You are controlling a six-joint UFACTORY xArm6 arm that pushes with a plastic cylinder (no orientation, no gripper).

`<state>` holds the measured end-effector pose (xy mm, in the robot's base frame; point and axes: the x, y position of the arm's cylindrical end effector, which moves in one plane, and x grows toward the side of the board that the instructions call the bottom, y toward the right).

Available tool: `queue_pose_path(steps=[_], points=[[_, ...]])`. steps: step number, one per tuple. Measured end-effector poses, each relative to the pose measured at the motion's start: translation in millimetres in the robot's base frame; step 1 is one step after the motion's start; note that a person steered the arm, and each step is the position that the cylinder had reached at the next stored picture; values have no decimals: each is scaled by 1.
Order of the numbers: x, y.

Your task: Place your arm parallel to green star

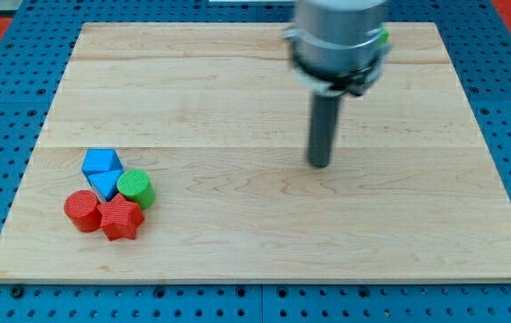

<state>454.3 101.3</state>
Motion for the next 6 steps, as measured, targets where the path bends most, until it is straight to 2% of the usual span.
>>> queue_pose_path(steps=[1, 2, 3, 4, 5, 6], points=[[-16, 56], [-37, 144], [-85, 203], [-122, 224], [-147, 219], [-183, 191]])
